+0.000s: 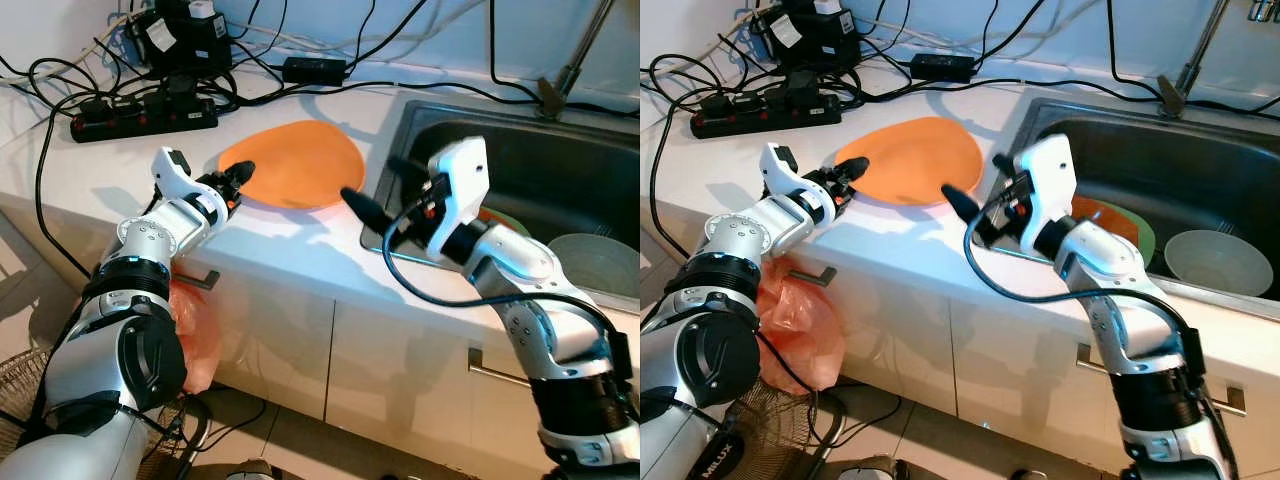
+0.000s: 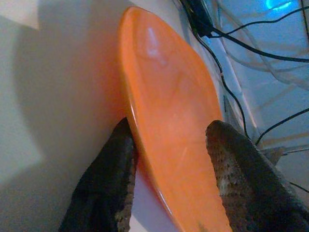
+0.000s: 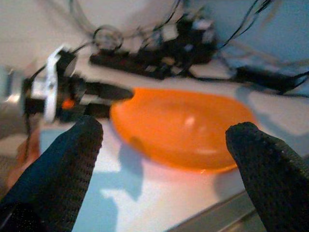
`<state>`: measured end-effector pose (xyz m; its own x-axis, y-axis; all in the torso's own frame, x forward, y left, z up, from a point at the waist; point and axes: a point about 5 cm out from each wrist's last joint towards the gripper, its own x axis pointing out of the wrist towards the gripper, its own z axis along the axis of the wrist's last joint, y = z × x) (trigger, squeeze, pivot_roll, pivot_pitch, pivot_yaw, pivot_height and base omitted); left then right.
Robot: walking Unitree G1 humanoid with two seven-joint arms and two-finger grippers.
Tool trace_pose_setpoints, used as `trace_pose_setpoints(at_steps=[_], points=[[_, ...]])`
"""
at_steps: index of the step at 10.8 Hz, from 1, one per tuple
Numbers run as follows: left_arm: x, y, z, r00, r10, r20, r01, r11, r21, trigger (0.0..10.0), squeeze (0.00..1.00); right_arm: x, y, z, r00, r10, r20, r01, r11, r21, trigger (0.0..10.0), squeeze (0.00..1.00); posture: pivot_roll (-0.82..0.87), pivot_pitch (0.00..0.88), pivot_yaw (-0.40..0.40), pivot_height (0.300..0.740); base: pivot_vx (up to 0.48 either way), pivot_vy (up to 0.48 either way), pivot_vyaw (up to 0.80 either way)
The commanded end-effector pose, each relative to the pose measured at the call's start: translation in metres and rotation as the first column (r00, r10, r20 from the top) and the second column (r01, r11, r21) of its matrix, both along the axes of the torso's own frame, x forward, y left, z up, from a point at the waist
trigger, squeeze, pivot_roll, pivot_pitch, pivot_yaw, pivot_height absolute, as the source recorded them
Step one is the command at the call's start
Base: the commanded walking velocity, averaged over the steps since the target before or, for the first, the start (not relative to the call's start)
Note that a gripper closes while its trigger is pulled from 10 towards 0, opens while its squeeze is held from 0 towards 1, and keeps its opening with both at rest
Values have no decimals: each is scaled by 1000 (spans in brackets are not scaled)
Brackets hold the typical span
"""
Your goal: Kitchen organization
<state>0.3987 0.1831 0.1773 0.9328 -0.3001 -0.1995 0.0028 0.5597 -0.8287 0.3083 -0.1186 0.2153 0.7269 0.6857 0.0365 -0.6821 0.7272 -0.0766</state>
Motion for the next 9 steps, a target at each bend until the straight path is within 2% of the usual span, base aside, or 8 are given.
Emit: trace_pose_setpoints(at_steps=[1, 2, 3, 9], points=[[-1, -7, -7, 999, -28, -43, 28, 1000, -3, 0, 0, -4, 1, -3, 999, 29, -23, -29, 999, -17, 10000, 0, 89, 66, 51, 740, 0, 0, 0], [-1, -6, -6, 999, -22, -38, 22, 1000, -9, 0, 0, -7, -1, -13, 998, 27, -64, -32, 996, -79, 10000, 0, 88, 68, 48, 740, 0, 0, 0], [0, -5, -6, 999, -14, -36, 14, 1000, -10, 0, 0, -7, -3, -17, 996, 20, -82, -28, 995, -95, 10000, 0, 89, 68, 48, 740, 0, 0, 0], [2, -1, 2, 1000, 8, -2, -8, 1000, -21, 0, 0, -2, -9, -19, 996, -38, -85, 29, 993, -112, 10000, 0, 94, 56, 45, 740, 0, 0, 0]])
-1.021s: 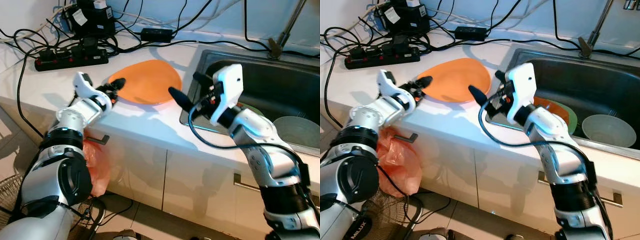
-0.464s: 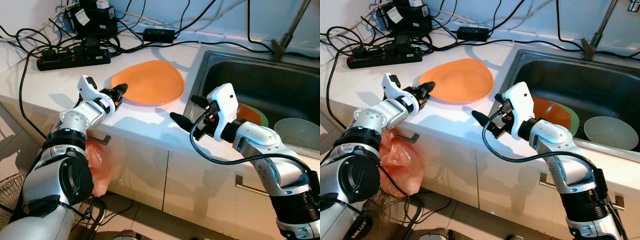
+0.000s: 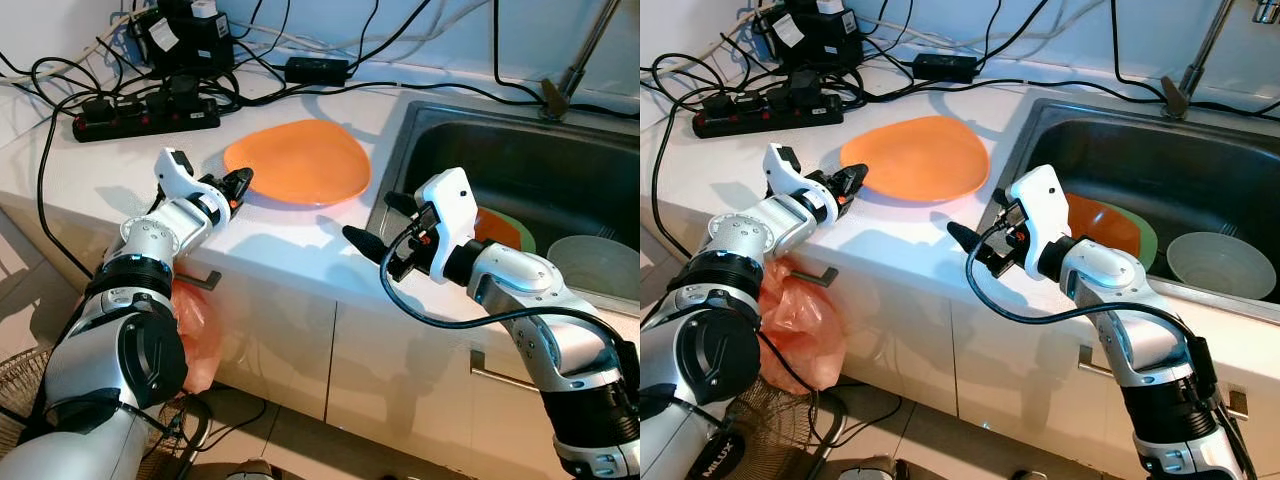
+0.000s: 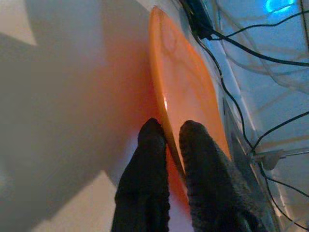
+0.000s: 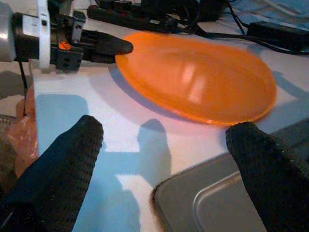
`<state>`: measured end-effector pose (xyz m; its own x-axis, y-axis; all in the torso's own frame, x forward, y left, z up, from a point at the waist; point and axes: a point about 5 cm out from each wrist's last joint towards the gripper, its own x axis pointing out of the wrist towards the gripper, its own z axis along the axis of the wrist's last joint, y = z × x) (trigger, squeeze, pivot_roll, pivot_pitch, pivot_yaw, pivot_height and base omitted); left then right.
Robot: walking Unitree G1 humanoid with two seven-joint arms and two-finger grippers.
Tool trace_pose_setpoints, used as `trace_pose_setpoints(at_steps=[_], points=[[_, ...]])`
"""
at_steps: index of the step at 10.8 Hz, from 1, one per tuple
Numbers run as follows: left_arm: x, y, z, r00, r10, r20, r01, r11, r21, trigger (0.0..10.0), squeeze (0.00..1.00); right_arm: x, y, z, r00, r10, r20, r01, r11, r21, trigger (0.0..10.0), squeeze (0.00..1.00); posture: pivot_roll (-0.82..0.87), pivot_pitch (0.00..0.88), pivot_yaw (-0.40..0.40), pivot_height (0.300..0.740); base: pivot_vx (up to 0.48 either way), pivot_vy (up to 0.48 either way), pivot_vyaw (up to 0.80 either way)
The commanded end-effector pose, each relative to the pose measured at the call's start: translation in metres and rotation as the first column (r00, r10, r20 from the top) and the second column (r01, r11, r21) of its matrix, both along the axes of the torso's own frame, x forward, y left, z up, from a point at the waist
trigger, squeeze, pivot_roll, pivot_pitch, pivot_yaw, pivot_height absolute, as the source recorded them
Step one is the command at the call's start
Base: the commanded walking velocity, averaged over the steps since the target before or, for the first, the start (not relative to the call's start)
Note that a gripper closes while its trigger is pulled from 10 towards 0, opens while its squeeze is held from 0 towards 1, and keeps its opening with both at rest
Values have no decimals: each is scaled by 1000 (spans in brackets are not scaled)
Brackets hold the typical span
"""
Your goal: Kitchen organization
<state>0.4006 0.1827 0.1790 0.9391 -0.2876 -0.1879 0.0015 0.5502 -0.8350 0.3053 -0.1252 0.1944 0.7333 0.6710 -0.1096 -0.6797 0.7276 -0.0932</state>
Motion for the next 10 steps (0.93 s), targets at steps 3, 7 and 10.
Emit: trace_pose_setpoints(at_steps=[3, 7, 10], points=[[3, -6, 16, 993, -40, 112, 47, 997, -63, 0, 0, 8, -5, 1, 998, -67, 9, 67, 997, 27, 10000, 0, 99, 49, 45, 740, 0, 0, 0], [1, -13, 35, 956, -105, 273, 148, 979, -142, 0, 0, 21, -14, 1, 981, -196, -16, 196, 973, 125, 10000, 0, 103, 40, 55, 740, 0, 0, 0], [-4, -17, 54, 898, -170, 406, 263, 947, -186, 0, 0, 35, -25, 6, 942, -334, -23, 331, 916, 226, 10000, 0, 107, 43, 49, 740, 0, 0, 0]])
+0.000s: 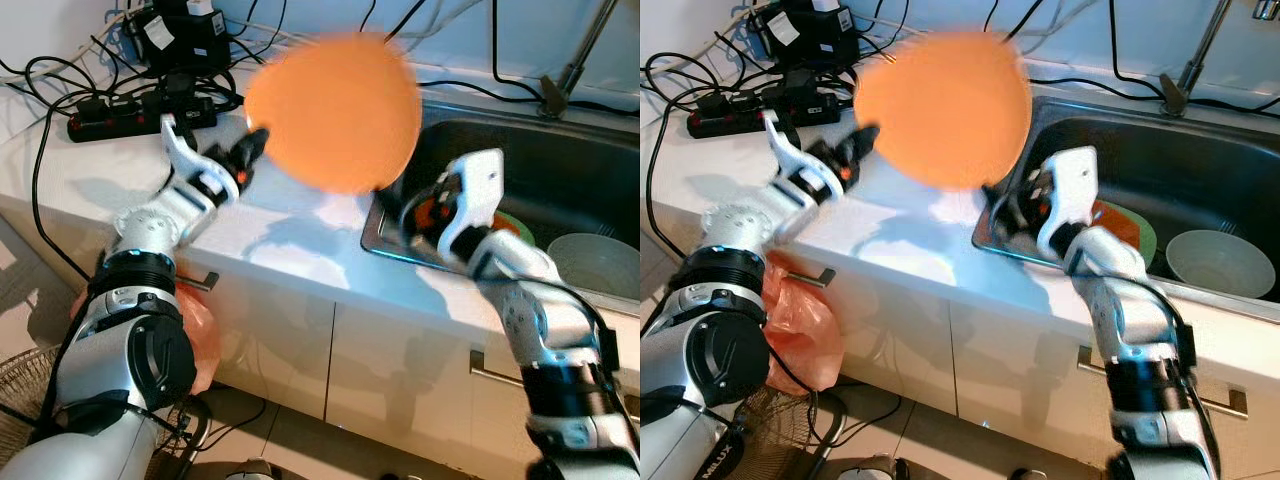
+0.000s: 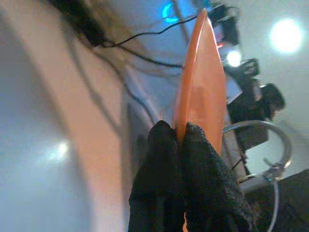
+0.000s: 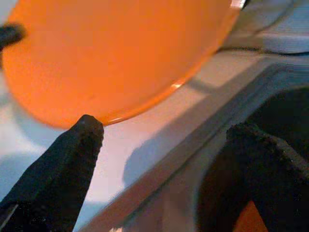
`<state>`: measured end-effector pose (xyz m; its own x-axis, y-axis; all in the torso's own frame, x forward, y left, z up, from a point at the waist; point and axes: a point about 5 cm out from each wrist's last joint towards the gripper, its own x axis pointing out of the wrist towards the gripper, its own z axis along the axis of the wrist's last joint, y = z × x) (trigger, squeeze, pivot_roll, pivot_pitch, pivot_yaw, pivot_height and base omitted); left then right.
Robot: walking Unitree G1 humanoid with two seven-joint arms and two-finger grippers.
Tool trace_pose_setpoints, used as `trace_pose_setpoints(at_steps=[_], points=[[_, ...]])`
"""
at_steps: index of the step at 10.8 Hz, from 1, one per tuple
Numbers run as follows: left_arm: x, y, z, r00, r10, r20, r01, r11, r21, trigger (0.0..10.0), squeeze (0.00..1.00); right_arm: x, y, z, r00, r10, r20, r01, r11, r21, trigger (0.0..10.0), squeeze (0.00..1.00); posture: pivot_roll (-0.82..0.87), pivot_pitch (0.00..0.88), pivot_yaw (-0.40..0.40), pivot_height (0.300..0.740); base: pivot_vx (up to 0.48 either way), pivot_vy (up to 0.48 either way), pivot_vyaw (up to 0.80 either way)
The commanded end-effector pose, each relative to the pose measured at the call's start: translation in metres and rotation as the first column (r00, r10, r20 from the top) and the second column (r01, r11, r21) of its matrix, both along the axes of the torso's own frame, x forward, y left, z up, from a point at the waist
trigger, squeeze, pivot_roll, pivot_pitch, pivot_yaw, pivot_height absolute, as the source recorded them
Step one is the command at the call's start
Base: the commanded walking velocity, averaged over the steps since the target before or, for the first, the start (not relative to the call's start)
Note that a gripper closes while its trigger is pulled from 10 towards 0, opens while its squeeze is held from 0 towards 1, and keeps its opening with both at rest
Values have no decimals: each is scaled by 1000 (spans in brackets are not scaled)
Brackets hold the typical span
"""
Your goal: Kitchen organization
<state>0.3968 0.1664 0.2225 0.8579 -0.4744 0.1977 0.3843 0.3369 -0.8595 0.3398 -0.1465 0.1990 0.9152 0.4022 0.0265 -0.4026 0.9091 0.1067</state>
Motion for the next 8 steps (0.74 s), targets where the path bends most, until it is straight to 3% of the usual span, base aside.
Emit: trace_pose_setpoints(at_steps=[1, 5, 8], points=[[-4, -6, 12, 994, -66, 90, 70, 997, -45, 0, 0, 7, -6, 6, 998, -65, 10, 64, 995, 73, 10000, 0, 109, 43, 48, 740, 0, 0, 0], [-10, -14, 11, 987, -114, 111, 120, 992, -44, 0, 0, 14, 1, 8, 998, -64, 4, 63, 984, 170, 10000, 0, 104, 45, 45, 740, 0, 0, 0], [-10, -8, 13, 989, -88, 121, 95, 994, -52, 0, 0, 16, -17, 11, 992, -126, 15, 121, 977, 178, 10000, 0, 99, 50, 41, 740, 0, 0, 0]])
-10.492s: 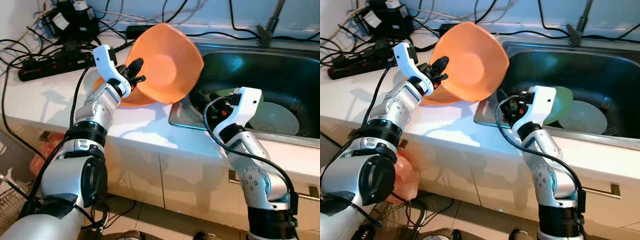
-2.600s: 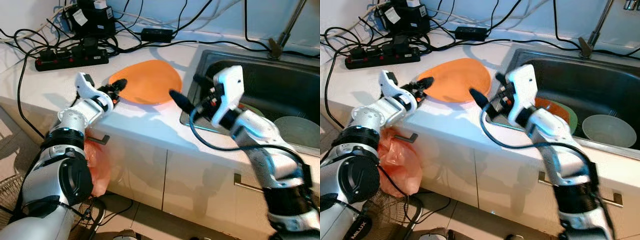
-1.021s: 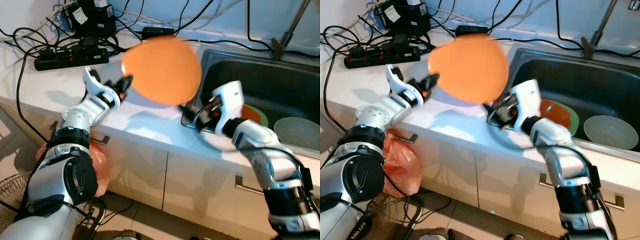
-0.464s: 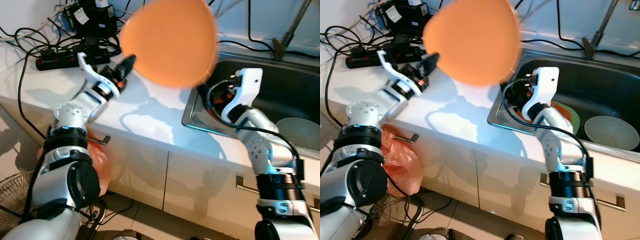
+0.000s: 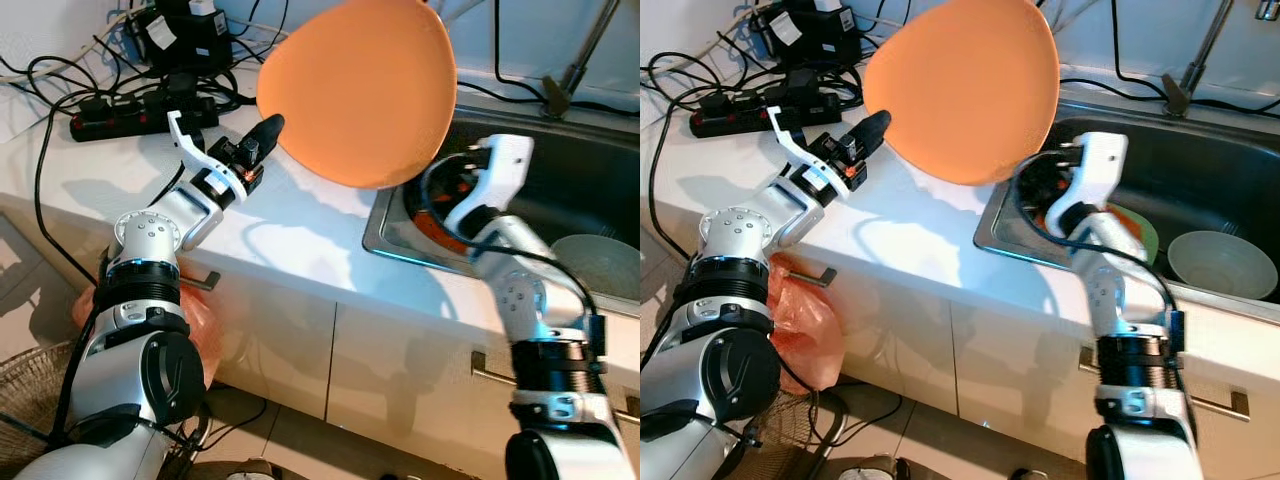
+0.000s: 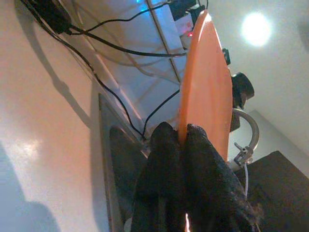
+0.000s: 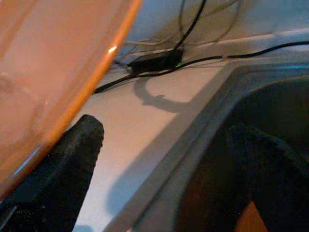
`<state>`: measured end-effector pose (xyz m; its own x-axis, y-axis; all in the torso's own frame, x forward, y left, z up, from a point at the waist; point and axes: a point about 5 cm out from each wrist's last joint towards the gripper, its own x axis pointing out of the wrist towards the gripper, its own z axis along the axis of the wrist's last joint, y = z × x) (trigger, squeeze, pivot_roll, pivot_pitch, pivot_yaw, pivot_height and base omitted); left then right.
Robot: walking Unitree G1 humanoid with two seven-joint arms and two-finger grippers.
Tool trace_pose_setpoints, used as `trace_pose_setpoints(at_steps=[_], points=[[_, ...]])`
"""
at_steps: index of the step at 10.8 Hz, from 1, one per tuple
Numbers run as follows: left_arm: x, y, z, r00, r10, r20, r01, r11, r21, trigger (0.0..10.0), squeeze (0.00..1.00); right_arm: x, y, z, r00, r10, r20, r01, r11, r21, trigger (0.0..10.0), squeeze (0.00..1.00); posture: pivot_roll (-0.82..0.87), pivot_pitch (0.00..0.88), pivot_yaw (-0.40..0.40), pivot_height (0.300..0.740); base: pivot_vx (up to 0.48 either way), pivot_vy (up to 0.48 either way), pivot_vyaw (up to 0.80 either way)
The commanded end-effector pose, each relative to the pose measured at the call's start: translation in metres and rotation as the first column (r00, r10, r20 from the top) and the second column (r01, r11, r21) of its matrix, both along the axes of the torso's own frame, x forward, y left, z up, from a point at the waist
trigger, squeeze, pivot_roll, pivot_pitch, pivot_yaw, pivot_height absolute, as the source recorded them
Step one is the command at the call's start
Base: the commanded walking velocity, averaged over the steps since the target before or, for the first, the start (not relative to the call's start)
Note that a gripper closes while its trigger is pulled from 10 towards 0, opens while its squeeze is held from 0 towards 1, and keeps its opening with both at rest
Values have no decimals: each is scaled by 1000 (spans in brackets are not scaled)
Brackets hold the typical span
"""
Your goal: Kitchen organization
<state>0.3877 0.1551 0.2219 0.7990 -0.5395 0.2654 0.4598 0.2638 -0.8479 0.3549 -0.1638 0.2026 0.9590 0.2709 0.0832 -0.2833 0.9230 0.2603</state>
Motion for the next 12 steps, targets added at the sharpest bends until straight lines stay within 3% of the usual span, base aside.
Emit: trace_pose_setpoints(at_steps=[1, 4, 6, 9, 12], points=[[0, 8, 13, 998, 29, 61, -28, 1000, -13, 0, 0, 5, -13, 10, 994, -100, 37, 100, 995, 9, 10000, 0, 99, 49, 40, 740, 0, 0, 0], [-1, 10, 12, 998, 37, 54, -37, 999, -8, 0, 0, 8, -27, 17, 973, -222, 67, 219, 974, 53, 10000, 0, 102, 48, 39, 740, 0, 0, 0], [-2, 5, 9, 999, 18, 50, -17, 1000, -8, 0, 0, 10, -30, 25, 969, -232, 78, 219, 963, 155, 10000, 0, 101, 48, 38, 740, 0, 0, 0], [-3, -6, 7, 999, -14, 50, 14, 1000, -13, 0, 0, 4, -10, 36, 985, -86, 151, 38, 954, 297, 10000, 0, 99, 47, 37, 740, 0, 0, 0], [-3, -7, 9, 998, -23, 55, 23, 1000, -11, 0, 0, 0, 6, 34, 986, 45, 160, -100, 929, 357, 10000, 0, 99, 43, 42, 740, 0, 0, 0]])
